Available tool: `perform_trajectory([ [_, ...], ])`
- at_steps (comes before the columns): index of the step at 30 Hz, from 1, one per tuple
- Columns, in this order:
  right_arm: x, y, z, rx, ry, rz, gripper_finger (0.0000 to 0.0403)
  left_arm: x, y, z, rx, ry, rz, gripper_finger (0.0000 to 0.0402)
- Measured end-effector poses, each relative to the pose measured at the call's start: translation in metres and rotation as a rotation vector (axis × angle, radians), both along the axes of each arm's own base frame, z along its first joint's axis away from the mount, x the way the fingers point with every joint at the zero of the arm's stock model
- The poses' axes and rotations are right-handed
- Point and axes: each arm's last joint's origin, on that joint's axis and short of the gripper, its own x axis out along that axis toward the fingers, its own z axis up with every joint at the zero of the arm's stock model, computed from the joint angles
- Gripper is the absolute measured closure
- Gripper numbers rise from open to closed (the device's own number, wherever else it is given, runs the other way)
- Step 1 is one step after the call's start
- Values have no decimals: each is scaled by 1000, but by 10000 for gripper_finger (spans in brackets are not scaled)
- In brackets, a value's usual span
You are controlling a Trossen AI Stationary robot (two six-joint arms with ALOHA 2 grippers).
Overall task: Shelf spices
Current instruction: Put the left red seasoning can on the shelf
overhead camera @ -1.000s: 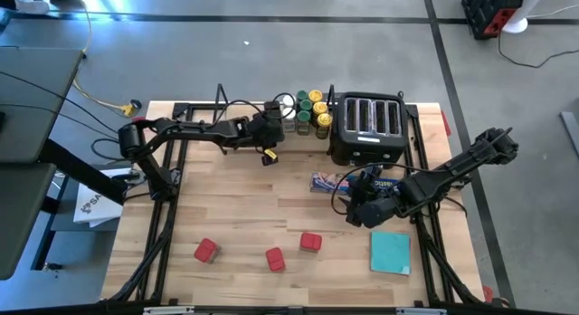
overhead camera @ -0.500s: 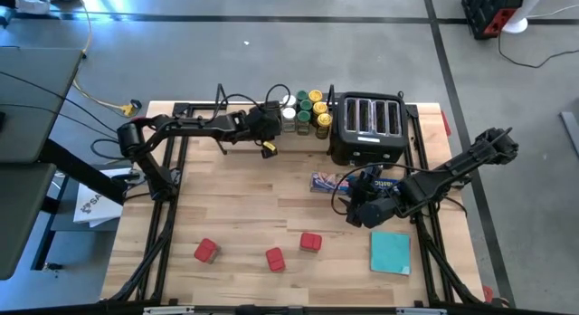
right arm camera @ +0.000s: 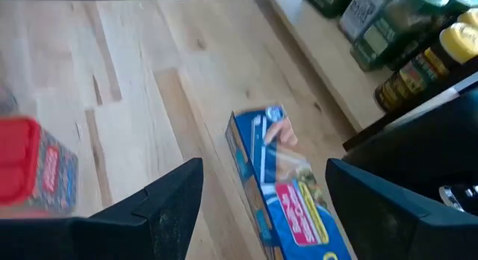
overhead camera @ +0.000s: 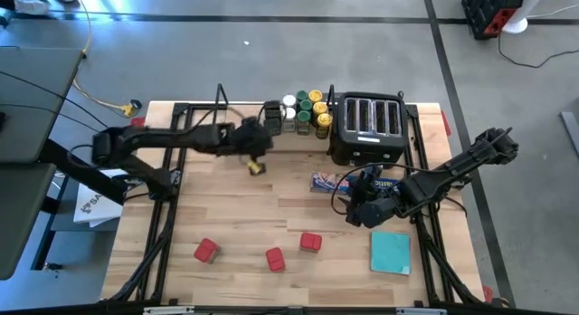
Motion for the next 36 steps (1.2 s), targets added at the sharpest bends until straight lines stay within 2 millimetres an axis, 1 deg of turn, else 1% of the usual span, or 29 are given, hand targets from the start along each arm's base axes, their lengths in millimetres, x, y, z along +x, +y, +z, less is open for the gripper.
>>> perform_trajectory([
  [2,2,0,1,-9,-27,-6,126,-12,-23,13,-33,-11,5,401],
  [4,4,1,3,-22,-48,2,126,-24,-48,26,-82,-60,12,401],
  [7,8,3,6,-46,-80,42,126,-38,-85,45,-201,-187,5,401],
  [9,11,4,9,-69,-104,69,126,-48,-106,54,-290,-257,7,401],
  [11,14,6,12,-82,-130,95,126,-57,-124,60,-385,-308,39,401],
  [13,16,7,14,-96,-150,119,126,-65,-140,61,-483,-322,65,401],
  [16,19,8,17,-115,-173,144,126,-72,-162,57,-616,-325,95,401],
  [18,20,8,19,-123,-181,153,126,-74,-172,47,-650,-337,176,397],
  [20,21,8,19,-127,-184,158,126,-75,-176,34,-662,-339,277,385],
  [23,21,8,19,-126,-186,157,126,-76,-178,20,-705,-248,325,351],
  [26,21,8,20,-146,-182,169,126,-81,-179,12,-778,-102,385,301],
  [29,22,8,20,-173,-178,186,126,-89,-180,9,-877,13,478,240],
  [33,23,9,21,-179,-184,192,126,-98,-191,11,-1011,126,550,163],
  [36,23,9,21,-172,-187,187,126,-105,-201,10,-1083,188,617,128],
])
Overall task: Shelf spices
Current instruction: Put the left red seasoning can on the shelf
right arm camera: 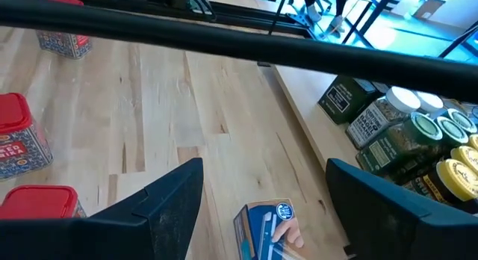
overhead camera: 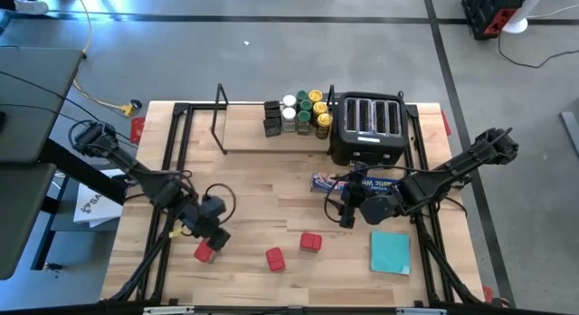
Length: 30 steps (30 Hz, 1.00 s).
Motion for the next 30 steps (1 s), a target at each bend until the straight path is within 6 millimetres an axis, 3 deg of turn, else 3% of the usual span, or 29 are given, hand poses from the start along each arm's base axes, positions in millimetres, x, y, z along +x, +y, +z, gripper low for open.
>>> perform_trajectory([
  [6,0,0,1,-42,12,26,126,-17,-23,-2,-48,73,199,117],
  [14,1,0,1,-49,11,32,126,-26,-54,-28,-22,262,315,117],
  [25,2,1,3,-54,-8,45,126,-24,-54,-52,168,324,278,117],
  [30,2,2,3,-35,-11,49,126,-27,-49,-52,243,313,255,117],
])
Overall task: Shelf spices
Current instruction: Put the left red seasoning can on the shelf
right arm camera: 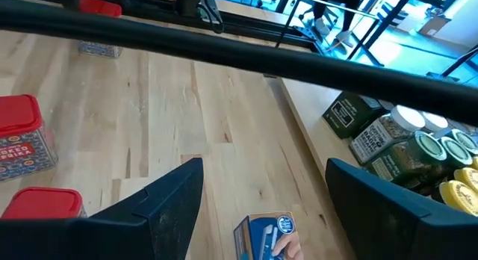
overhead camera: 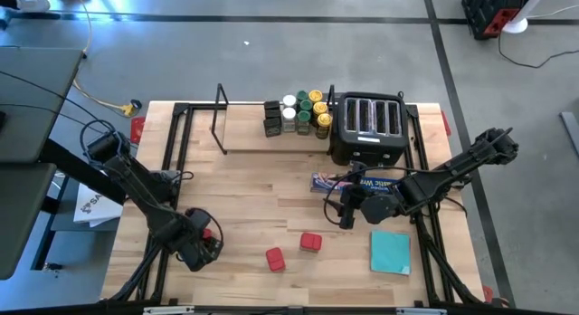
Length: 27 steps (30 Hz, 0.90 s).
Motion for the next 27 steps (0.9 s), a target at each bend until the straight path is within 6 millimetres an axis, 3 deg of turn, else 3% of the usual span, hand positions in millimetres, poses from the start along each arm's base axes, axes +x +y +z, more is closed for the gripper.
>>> perform_trajectory([
  [13,6,3,-9,-8,33,15,126,4,13,-5,89,-15,-43,119],
  [21,10,5,-15,-29,60,20,126,16,27,-10,80,9,-137,187],
  [27,11,6,-14,-41,49,32,126,30,40,-2,32,34,-264,188],
])
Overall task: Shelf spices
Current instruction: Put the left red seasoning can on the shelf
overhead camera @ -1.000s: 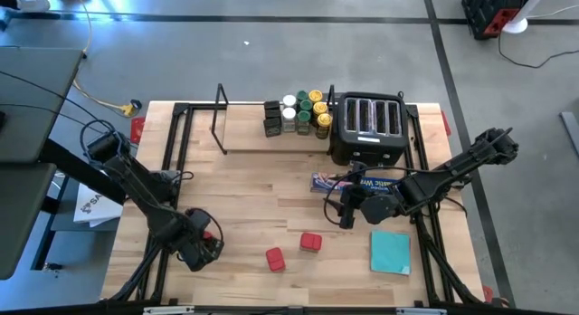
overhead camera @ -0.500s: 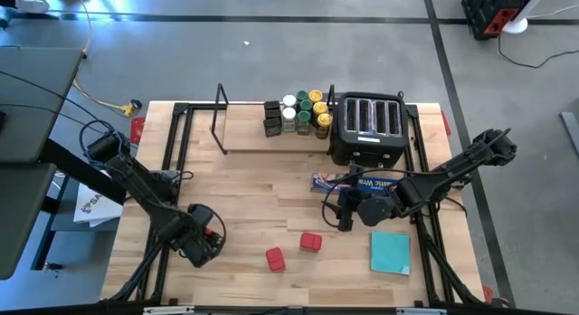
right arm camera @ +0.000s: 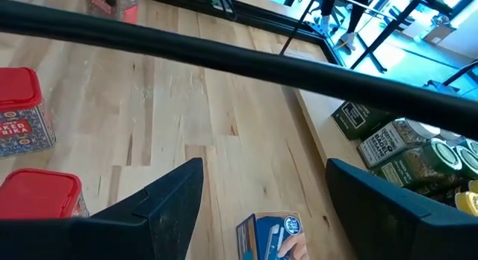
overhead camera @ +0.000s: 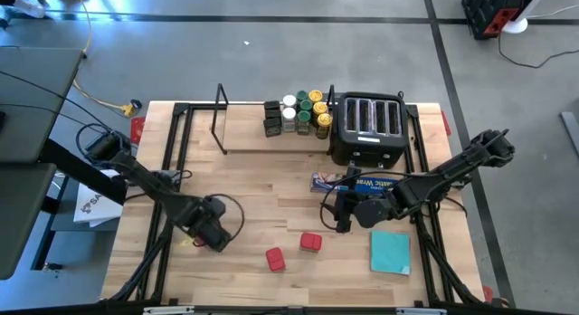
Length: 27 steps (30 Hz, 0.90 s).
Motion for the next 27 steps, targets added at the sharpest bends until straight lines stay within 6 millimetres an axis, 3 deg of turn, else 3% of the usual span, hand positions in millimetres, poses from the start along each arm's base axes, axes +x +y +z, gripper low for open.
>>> perform_trajectory([
  [3,1,0,1,-14,-4,12,126,15,17,15,8,-6,-91,188],
  [7,1,1,2,-27,-9,23,126,40,54,46,65,-47,-211,188],
  [16,4,2,6,-5,-59,22,126,70,176,121,303,-147,-415,188],
  [21,5,3,8,16,-88,16,126,78,240,119,362,-50,-569,188],
  [27,6,3,10,41,-116,7,126,94,298,84,370,124,-794,188],
])
